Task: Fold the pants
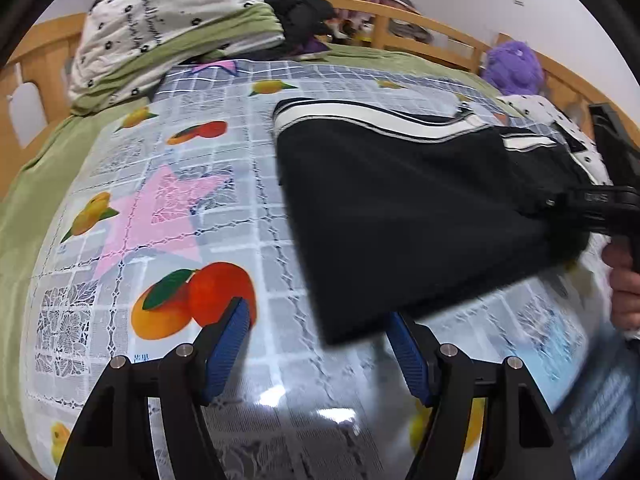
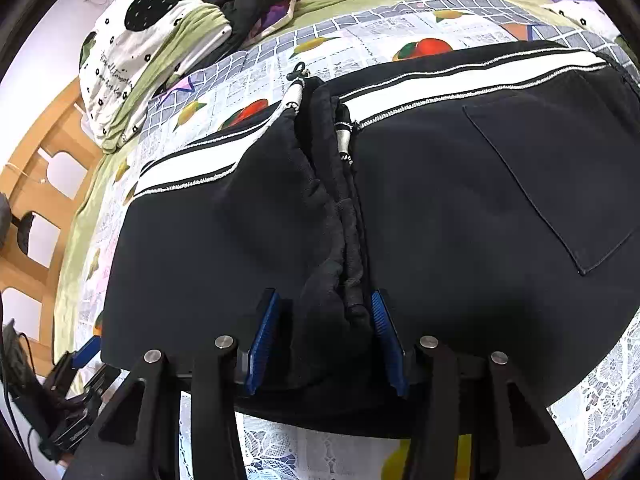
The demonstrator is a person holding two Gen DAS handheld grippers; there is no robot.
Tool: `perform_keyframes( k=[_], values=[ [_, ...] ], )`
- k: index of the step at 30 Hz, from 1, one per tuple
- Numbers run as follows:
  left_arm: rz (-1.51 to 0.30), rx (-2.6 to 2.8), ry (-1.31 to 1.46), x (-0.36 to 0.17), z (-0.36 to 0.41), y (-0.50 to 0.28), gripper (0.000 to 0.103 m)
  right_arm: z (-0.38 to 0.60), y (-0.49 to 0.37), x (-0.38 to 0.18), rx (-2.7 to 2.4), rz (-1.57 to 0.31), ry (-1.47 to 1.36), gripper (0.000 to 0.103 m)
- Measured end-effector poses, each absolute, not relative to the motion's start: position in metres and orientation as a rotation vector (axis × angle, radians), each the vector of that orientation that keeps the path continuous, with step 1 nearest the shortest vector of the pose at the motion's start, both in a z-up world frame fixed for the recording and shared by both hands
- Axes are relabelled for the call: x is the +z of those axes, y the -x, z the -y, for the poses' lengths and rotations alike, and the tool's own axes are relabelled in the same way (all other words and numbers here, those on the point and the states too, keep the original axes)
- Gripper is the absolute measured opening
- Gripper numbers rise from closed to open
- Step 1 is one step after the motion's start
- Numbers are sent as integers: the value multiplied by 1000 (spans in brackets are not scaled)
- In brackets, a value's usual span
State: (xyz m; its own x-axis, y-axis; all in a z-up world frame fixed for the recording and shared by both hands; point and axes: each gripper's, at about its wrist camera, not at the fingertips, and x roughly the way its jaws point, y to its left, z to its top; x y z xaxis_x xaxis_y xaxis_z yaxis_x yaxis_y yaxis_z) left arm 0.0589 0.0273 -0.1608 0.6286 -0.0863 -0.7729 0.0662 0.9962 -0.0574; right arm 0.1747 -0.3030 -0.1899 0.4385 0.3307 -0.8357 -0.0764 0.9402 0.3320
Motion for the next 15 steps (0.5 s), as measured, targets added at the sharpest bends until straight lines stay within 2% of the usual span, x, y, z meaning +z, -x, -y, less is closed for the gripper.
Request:
perform_keyframes(
  k=[8,10,11,12,13,15],
  values=[
    [-807,-25,-101,-170,14,-67,64,298,-178,-194,245,-1091,-247,49],
    [-793,-9,-2,-171,8,-71,50,296,-180,-196,247,-1090,-261,49],
    [-783,8,45,-170,2,-70,38,297,-182,-197,250,-1092,-275,48],
    [-770,10,82,-168,-4,-69,24,299,-183,-197,247,-1092,-287,38],
    [-750,-19,133,-164,-14,-65,20,302,-184,-197,242,-1093,-293,25],
    [-746,-73,183,-159,-26,-60,15,313,-182,-192,270,-1076,-355,23]
  ],
)
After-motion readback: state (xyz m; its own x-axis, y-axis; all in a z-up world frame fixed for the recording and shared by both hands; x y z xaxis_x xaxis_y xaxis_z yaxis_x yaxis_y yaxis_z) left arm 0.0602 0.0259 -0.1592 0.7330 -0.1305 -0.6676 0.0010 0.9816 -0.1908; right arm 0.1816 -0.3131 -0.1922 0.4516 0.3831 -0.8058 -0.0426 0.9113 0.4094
